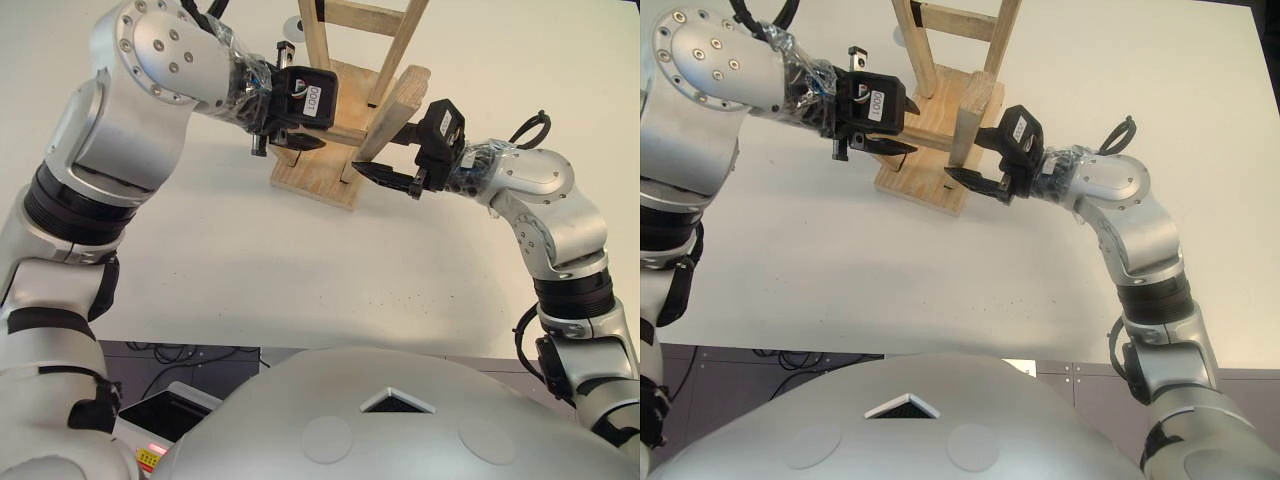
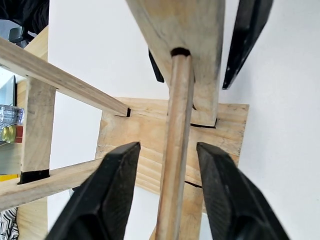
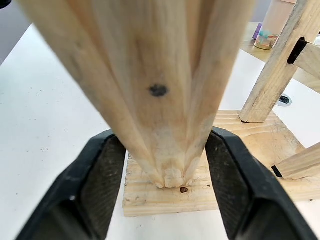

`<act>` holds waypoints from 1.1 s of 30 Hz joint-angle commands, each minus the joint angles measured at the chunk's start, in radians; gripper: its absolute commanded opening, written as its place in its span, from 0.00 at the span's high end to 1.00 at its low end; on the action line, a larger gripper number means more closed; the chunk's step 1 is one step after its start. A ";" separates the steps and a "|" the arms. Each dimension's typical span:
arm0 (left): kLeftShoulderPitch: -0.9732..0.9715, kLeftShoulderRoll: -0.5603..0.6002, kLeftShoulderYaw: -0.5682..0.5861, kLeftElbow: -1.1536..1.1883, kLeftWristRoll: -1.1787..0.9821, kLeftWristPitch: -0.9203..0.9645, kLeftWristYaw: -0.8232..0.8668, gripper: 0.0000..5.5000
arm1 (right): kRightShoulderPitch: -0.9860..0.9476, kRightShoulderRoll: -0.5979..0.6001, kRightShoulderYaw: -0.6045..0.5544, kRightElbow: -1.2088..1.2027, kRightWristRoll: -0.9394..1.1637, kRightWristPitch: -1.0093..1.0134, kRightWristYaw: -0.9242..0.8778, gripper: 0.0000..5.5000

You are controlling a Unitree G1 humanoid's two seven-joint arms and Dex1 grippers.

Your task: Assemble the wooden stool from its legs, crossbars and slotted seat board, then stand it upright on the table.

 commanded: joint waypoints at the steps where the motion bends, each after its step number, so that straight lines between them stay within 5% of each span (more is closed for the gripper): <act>1: -0.022 -0.012 -0.005 0.020 0.003 -0.008 -0.004 0.74 | -0.017 0.018 0.006 -0.004 0.000 0.000 0.005 0.63; 6: -0.018 -0.027 -0.006 0.015 0.000 0.006 -0.004 0.88 | -0.017 0.015 0.010 -0.005 -0.002 0.001 0.008 0.63; 20: 0.043 -0.156 -0.115 0.040 0.019 0.063 0.023 0.89 | -0.050 0.010 0.055 0.002 -0.042 -0.002 0.029 0.63; 33: 0.049 -0.237 -0.177 0.064 0.016 0.116 0.007 0.89 | -0.214 0.002 0.327 0.099 -0.304 0.023 0.142 0.63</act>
